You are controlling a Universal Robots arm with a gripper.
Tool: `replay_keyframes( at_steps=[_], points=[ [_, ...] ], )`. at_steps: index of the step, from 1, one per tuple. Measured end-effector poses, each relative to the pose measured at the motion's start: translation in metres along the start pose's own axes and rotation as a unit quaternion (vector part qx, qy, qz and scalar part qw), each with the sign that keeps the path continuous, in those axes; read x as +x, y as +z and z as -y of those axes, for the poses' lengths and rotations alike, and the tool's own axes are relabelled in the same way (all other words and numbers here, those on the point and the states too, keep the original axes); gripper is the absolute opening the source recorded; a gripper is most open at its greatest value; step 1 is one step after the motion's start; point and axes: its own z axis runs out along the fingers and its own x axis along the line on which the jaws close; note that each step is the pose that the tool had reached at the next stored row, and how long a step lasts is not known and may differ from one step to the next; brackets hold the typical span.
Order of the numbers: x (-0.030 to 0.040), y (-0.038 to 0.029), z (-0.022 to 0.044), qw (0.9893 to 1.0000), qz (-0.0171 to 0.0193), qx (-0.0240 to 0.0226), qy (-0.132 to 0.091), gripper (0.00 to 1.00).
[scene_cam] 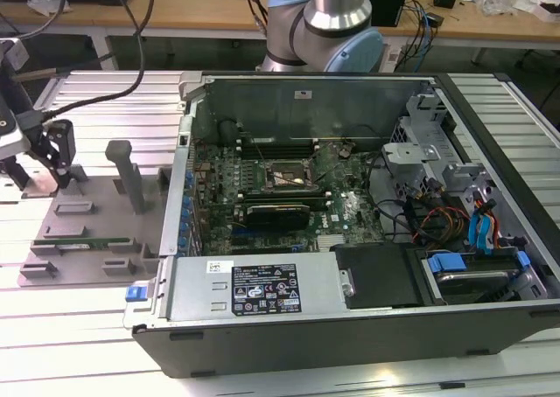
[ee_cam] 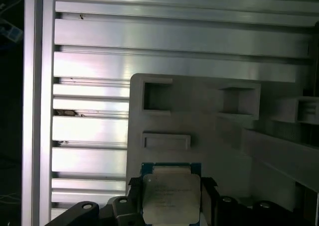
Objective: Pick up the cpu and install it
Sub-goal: 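Pick up the cpu and move it towards the insertion slot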
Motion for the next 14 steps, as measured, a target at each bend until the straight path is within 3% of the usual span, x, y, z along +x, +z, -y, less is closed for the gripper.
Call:
replay_keyframes(
  at_steps=[14],
  points=[
    [-0.0008,-0.0285,0.0013,1.0,-0.0001,0.0037,0.0,0.55]
  ],
)
